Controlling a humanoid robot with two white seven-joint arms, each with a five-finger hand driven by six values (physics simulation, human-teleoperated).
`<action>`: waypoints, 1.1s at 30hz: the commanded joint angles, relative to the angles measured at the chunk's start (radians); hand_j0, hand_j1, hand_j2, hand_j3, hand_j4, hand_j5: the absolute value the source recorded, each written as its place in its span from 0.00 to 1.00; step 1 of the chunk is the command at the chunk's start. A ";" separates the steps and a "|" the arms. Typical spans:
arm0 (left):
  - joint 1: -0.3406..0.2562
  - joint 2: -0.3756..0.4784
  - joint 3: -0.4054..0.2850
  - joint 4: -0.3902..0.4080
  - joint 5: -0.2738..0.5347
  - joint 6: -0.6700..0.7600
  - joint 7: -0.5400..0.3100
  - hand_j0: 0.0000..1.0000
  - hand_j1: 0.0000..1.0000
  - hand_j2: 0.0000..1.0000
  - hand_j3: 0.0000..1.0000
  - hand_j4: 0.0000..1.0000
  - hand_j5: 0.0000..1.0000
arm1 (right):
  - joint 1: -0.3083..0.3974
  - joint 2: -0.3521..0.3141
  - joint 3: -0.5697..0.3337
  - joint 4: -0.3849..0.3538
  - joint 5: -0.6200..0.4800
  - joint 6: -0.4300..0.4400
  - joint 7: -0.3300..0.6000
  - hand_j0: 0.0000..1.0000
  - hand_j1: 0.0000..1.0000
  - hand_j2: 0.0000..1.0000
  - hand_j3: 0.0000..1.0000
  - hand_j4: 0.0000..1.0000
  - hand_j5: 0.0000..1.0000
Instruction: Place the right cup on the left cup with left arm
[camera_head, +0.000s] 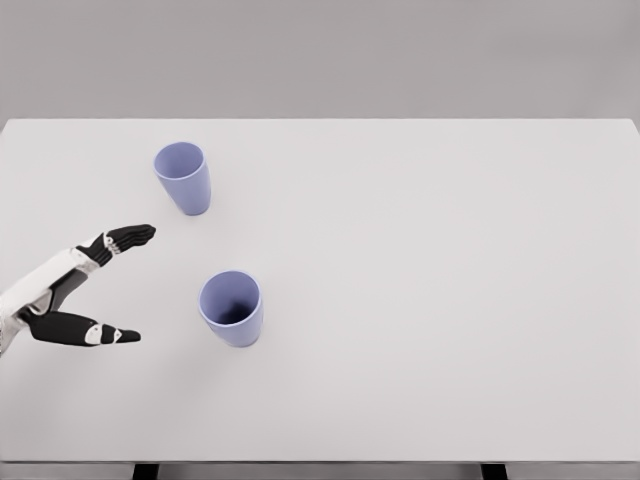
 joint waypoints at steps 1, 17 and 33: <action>-0.003 -0.038 -0.002 0.000 -0.008 0.001 0.001 1.00 1.00 1.00 1.00 1.00 1.00 | 0.000 0.000 0.000 0.000 0.000 0.000 0.000 1.00 1.00 1.00 1.00 1.00 1.00; -0.061 -0.164 -0.089 0.007 -0.020 0.098 0.001 1.00 1.00 1.00 1.00 1.00 1.00 | 0.000 0.000 0.000 0.000 0.000 0.001 0.000 1.00 1.00 1.00 1.00 1.00 1.00; -0.086 -0.235 -0.135 0.011 -0.023 0.180 0.004 1.00 1.00 1.00 1.00 1.00 1.00 | 0.000 0.000 0.000 0.000 0.000 0.000 0.000 1.00 1.00 1.00 1.00 1.00 1.00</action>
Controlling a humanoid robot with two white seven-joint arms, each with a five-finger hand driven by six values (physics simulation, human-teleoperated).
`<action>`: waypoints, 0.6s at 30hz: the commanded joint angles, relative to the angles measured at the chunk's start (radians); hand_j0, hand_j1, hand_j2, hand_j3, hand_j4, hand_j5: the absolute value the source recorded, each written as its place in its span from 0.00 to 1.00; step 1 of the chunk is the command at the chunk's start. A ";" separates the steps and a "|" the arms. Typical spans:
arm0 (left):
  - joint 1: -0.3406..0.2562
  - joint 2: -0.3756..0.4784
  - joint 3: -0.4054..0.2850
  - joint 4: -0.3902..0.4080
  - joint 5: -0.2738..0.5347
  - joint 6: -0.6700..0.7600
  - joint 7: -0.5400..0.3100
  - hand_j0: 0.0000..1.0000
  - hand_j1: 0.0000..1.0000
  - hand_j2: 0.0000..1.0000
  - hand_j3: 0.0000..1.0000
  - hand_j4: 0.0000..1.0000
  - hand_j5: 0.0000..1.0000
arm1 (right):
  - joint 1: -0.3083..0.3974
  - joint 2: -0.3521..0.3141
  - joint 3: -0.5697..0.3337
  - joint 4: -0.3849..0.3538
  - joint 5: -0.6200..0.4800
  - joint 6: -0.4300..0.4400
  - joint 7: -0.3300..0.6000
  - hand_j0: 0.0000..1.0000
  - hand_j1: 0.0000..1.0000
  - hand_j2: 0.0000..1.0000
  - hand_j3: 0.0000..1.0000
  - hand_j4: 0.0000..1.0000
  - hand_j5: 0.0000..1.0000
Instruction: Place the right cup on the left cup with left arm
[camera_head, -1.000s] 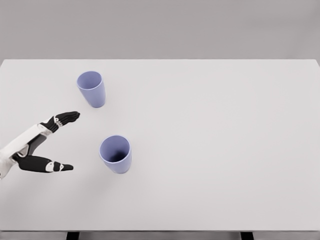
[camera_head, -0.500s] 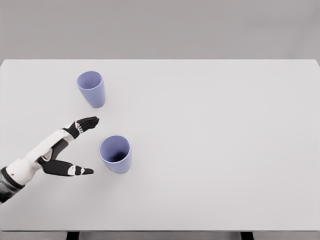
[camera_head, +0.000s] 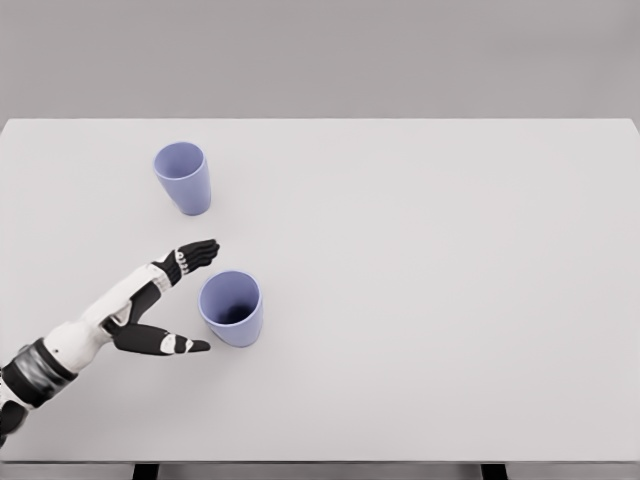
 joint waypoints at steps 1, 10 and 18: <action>0.000 -0.019 -0.005 0.006 0.003 0.014 0.000 1.00 1.00 1.00 1.00 1.00 1.00 | 0.000 0.000 0.000 0.000 0.000 0.000 0.000 1.00 1.00 1.00 1.00 1.00 1.00; -0.009 -0.032 -0.036 0.009 -0.005 0.015 0.000 1.00 1.00 1.00 1.00 1.00 1.00 | 0.000 0.000 0.000 0.000 0.000 0.000 0.000 1.00 1.00 1.00 1.00 1.00 1.00; -0.043 -0.047 -0.062 0.024 -0.006 0.014 0.000 1.00 1.00 1.00 1.00 1.00 1.00 | 0.000 0.000 0.000 0.000 0.000 0.000 0.000 1.00 1.00 1.00 1.00 1.00 1.00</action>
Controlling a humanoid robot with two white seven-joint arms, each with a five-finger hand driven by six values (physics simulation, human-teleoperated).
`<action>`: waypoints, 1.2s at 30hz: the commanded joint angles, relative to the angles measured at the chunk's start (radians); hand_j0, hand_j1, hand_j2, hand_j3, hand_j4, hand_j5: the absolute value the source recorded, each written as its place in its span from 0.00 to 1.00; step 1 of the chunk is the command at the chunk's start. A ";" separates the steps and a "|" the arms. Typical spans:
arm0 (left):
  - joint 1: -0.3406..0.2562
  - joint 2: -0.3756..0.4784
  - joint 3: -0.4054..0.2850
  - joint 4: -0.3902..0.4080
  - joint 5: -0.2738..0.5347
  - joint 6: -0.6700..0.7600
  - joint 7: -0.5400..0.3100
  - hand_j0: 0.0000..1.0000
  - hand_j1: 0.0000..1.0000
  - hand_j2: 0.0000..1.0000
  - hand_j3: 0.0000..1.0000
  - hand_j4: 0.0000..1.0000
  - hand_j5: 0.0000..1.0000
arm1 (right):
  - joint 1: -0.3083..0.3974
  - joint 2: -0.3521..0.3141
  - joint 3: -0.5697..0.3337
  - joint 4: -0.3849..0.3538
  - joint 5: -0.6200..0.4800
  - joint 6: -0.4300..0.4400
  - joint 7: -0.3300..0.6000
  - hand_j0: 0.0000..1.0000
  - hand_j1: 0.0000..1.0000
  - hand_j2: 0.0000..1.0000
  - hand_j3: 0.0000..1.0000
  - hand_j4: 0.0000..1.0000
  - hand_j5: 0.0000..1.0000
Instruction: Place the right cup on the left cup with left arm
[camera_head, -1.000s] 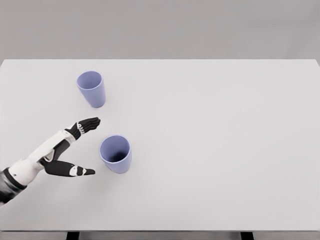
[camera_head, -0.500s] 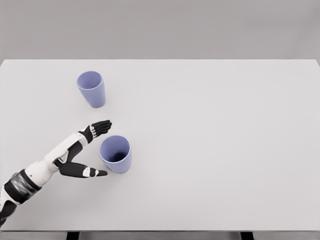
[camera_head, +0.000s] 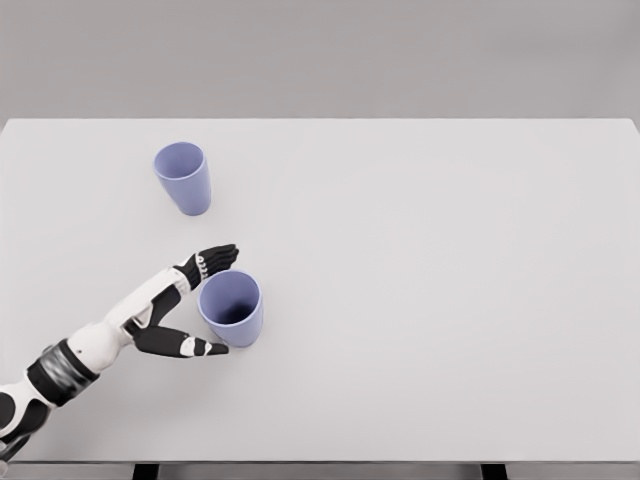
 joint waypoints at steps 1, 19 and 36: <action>-0.002 -0.002 -0.007 0.002 0.004 -0.001 0.000 1.00 1.00 1.00 1.00 1.00 1.00 | 0.000 0.000 0.000 0.000 0.000 0.000 0.000 1.00 1.00 1.00 1.00 1.00 1.00; -0.015 -0.020 -0.031 0.002 -0.002 -0.001 0.000 1.00 1.00 1.00 1.00 1.00 1.00 | 0.000 0.000 0.000 0.000 0.000 0.000 0.000 1.00 1.00 1.00 1.00 1.00 1.00; -0.035 -0.028 -0.033 0.016 -0.001 0.001 -0.001 1.00 1.00 1.00 1.00 1.00 1.00 | 0.000 0.000 0.000 0.000 0.000 0.000 0.000 1.00 1.00 1.00 1.00 1.00 1.00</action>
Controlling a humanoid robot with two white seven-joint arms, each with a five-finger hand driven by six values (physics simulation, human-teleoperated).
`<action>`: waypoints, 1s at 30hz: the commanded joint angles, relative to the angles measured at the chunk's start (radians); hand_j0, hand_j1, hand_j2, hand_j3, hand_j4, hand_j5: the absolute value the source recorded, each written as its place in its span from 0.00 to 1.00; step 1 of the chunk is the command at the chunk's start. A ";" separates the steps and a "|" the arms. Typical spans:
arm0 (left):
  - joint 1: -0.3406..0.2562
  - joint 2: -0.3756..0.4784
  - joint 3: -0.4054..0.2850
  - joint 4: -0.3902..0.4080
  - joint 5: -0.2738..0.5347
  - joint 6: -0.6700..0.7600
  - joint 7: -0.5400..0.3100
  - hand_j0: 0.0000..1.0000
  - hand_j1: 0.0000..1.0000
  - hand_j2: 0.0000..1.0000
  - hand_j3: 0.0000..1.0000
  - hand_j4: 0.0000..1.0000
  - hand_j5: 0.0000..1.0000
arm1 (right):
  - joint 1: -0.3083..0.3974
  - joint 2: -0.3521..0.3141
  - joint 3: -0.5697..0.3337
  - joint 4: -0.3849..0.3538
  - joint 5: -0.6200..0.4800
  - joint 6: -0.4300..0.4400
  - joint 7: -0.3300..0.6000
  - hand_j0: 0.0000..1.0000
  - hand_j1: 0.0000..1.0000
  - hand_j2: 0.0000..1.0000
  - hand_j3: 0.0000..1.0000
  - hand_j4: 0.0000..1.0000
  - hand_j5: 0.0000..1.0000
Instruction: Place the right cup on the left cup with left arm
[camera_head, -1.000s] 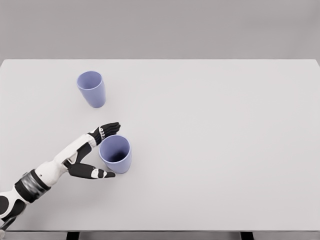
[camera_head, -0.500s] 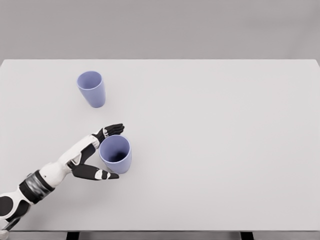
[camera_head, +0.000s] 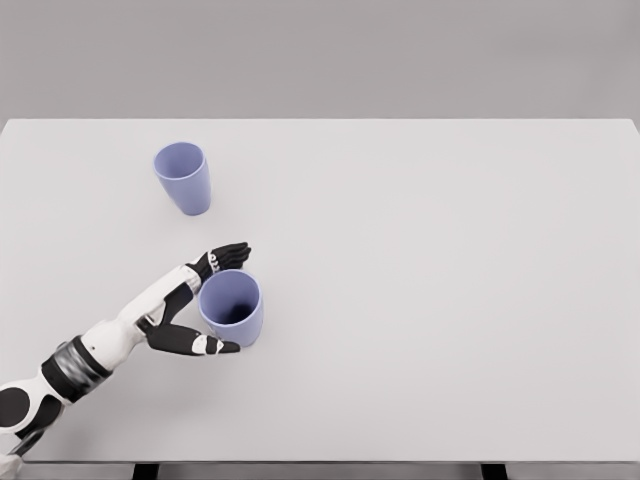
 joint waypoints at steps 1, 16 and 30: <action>0.000 0.000 0.000 0.004 0.004 0.000 -0.001 1.00 1.00 1.00 1.00 1.00 1.00 | 0.000 0.000 0.000 0.000 0.000 0.000 0.000 1.00 1.00 1.00 1.00 1.00 1.00; 0.000 -0.001 -0.004 0.008 0.004 -0.005 0.001 0.82 0.82 0.82 0.82 0.82 0.82 | 0.000 0.000 0.000 0.000 0.000 0.000 0.000 1.00 1.00 1.00 1.00 1.00 1.00; 0.002 0.008 0.000 0.004 0.007 -0.009 0.001 0.73 0.73 0.73 0.73 0.73 0.73 | 0.000 0.000 0.000 0.000 0.000 0.001 0.000 1.00 1.00 1.00 1.00 1.00 1.00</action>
